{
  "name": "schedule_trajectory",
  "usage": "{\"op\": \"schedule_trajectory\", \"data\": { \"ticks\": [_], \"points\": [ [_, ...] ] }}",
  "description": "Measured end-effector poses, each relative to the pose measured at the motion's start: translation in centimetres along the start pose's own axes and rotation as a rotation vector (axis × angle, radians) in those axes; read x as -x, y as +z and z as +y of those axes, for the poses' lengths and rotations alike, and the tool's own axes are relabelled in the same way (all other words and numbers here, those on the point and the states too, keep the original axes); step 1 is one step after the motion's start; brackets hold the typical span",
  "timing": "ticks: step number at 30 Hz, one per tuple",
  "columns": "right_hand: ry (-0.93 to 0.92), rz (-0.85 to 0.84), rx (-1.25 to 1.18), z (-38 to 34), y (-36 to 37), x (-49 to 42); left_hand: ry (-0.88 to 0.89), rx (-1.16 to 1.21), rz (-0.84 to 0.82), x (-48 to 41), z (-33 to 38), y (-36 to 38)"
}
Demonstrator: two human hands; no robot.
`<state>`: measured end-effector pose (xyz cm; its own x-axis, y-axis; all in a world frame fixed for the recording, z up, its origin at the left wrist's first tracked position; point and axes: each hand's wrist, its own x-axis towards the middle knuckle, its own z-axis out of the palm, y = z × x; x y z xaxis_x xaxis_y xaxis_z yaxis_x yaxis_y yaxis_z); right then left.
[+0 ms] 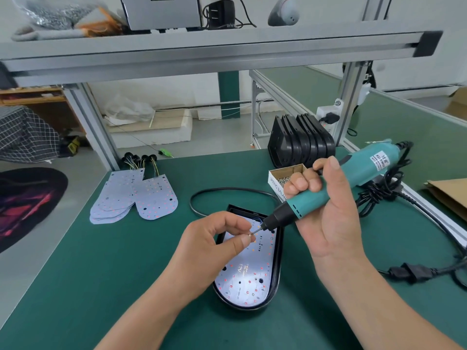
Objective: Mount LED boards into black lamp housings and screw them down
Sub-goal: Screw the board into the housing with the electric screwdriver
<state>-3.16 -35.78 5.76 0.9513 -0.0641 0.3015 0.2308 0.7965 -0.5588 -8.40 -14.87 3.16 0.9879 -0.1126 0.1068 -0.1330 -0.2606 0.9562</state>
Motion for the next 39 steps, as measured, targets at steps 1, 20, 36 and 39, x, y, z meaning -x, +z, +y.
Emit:
{"op": "schedule_trajectory", "data": {
  "ticks": [1, 20, 36, 39],
  "points": [
    [0.003, -0.001, -0.001, 0.0, 0.0, 0.0, 0.000, -0.005, 0.001, 0.0, 0.0, 0.0],
    [0.003, -0.012, 0.082, 0.9, 0.2, 0.6, 0.083, -0.326, 0.093, 0.5, -0.5, 0.7],
    [0.081, 0.056, 0.005, 1.3, -0.1, 0.6, -0.037, -0.293, 0.186, -0.9, -1.2, -0.7],
    [0.123, 0.020, 0.050, 1.3, 0.1, 0.8, -0.152, -0.396, 0.033, -0.9, -1.5, -0.7]
  ]
}}
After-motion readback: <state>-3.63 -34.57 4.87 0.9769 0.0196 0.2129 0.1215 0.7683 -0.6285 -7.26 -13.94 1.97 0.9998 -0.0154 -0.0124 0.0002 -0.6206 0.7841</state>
